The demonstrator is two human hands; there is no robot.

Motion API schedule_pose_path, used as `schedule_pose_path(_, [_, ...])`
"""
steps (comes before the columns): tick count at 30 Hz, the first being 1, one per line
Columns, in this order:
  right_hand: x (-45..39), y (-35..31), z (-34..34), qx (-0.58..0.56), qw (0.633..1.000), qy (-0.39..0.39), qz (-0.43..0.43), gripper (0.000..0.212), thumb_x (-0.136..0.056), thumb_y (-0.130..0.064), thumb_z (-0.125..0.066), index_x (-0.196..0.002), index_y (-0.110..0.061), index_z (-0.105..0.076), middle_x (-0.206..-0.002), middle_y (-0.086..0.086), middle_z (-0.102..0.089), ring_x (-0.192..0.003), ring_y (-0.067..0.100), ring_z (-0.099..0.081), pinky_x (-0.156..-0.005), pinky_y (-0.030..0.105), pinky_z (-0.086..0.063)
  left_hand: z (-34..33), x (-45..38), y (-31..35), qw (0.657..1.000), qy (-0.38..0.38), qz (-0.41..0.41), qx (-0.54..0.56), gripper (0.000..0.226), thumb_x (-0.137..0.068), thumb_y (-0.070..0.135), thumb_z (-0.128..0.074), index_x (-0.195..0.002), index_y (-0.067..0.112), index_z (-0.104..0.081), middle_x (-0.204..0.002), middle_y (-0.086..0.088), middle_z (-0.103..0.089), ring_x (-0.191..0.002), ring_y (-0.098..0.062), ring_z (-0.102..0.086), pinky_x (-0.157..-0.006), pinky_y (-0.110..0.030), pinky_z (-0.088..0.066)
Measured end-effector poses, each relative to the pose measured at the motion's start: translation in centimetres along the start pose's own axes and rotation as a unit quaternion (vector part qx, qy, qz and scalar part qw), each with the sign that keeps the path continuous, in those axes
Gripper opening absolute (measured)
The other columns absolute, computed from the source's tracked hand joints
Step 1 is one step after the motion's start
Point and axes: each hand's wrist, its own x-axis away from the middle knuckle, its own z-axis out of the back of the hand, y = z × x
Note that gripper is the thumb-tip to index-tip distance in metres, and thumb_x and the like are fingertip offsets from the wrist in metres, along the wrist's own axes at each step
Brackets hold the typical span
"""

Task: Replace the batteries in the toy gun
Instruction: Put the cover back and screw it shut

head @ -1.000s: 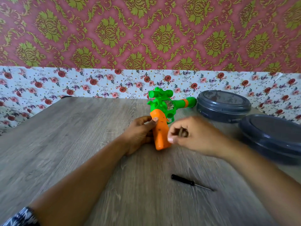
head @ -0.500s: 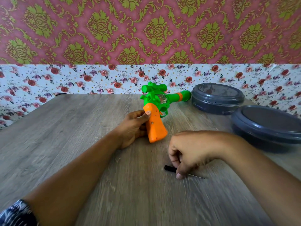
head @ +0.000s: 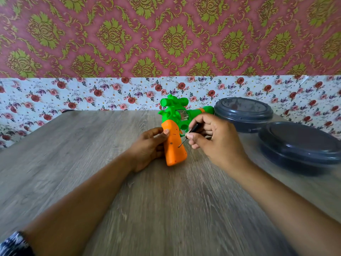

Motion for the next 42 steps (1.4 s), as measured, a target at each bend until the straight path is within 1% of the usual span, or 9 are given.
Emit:
schedule_pose_path(6, [0.28,0.1,-0.74,0.029,0.999,0.016,0.041,0.014,-0.08,-0.001,-0.066,-0.084,-0.014,-0.064,-0.079,0.002,-0.072,-0.068,0.009,-0.068,-0.068,0.038,-0.057,0.24,-0.12,-0.06,1.0,-0.014,-0.005,0.009,0.041,-0.08,0.032,-0.053,-0.112,0.006,-0.055,-0.1,-0.012,-0.064,-0.084,-0.02,-0.066,-0.089,-0.045,-0.051])
schedule_pose_path(9, [0.33,0.36,-0.86,0.069,0.996,0.003,0.056,0.01,-0.08,-0.005,-0.067,-0.085,-0.013,-0.067,-0.078,-0.001,-0.072,-0.066,0.009,-0.066,-0.067,0.038,-0.055,0.32,-0.16,-0.14,1.0,-0.016,-0.007,0.01,0.031,-0.088,0.027,-0.049,-0.111,0.007,-0.055,-0.094,-0.008,-0.067,-0.078,-0.015,-0.068,-0.083,-0.039,-0.054])
schedule_pose_path(13, [0.35,0.55,-0.79,0.094,0.992,-0.001,0.081,0.01,-0.08,-0.009,-0.066,-0.085,-0.018,-0.067,-0.076,-0.002,-0.071,-0.067,0.015,-0.067,-0.064,0.041,-0.054,0.27,-0.06,-0.06,1.0,-0.016,-0.005,0.004,0.031,-0.094,0.023,-0.045,-0.117,0.004,-0.052,-0.095,-0.009,-0.065,-0.076,-0.014,-0.068,-0.078,-0.035,-0.056])
schedule_pose_path(18, [0.25,0.45,-0.46,0.111,0.99,0.005,0.089,0.012,-0.08,-0.006,-0.067,-0.086,-0.017,-0.068,-0.075,-0.003,-0.07,-0.068,0.012,-0.067,-0.066,0.039,-0.055,0.29,-0.03,-0.05,1.0,-0.012,-0.002,0.004,0.033,-0.095,0.022,-0.044,-0.122,0.003,-0.051,-0.099,-0.01,-0.065,-0.081,-0.016,-0.067,-0.085,-0.04,-0.053])
schedule_pose_path(28, [0.17,0.65,-0.4,0.127,0.984,-0.009,0.128,0.015,-0.079,-0.003,-0.064,-0.086,-0.014,-0.071,-0.079,-0.003,-0.072,-0.069,0.009,-0.065,-0.064,0.028,-0.051,0.29,0.01,-0.05,1.0,-0.009,-0.003,0.01,0.027,-0.096,0.021,-0.043,-0.115,0.005,-0.053,-0.093,-0.007,-0.066,-0.074,-0.012,-0.069,-0.072,-0.03,-0.058])
schedule_pose_path(31, [0.19,0.57,-0.27,0.131,0.98,-0.023,0.15,0.018,-0.079,0.001,-0.063,-0.088,-0.013,-0.072,-0.083,-0.002,-0.073,-0.075,0.007,-0.064,-0.067,0.024,-0.05,0.31,0.06,-0.08,1.0,-0.007,-0.002,0.011,0.031,-0.095,0.022,-0.044,-0.118,0.004,-0.052,-0.094,-0.008,-0.066,-0.075,-0.013,-0.069,-0.074,-0.033,-0.057])
schedule_pose_path(36, [0.09,0.69,-0.08,0.141,0.971,-0.043,0.188,0.023,-0.077,0.004,-0.056,-0.087,-0.01,-0.072,-0.088,0.001,-0.074,-0.082,0.013,-0.068,-0.074,0.03,-0.052,0.27,0.01,0.0,1.0,-0.004,0.001,0.01,0.035,-0.094,0.023,-0.045,-0.121,0.002,-0.052,-0.098,-0.01,-0.067,-0.077,-0.014,-0.069,-0.078,-0.035,-0.056])
schedule_pose_path(39, [0.11,0.68,-0.14,0.145,0.966,-0.049,0.209,0.034,-0.073,0.009,-0.046,-0.084,-0.009,-0.072,-0.093,0.003,-0.073,-0.087,0.012,-0.068,-0.077,0.024,-0.053,0.31,0.02,0.05,1.0,-0.004,0.003,0.009,0.036,-0.094,0.023,-0.045,-0.123,0.001,-0.052,-0.103,-0.012,-0.066,-0.081,-0.016,-0.069,-0.083,-0.039,-0.055])
schedule_pose_path(42, [0.09,0.87,-0.18,0.145,0.966,-0.051,0.21,0.036,-0.072,0.01,-0.044,-0.084,-0.008,-0.072,-0.094,0.003,-0.073,-0.087,0.013,-0.068,-0.076,0.023,-0.053,0.34,0.07,0.05,1.0,-0.004,0.003,0.009,0.037,-0.094,0.022,-0.046,-0.123,0.0,-0.051,-0.104,-0.013,-0.066,-0.081,-0.016,-0.069,-0.081,-0.037,-0.056])
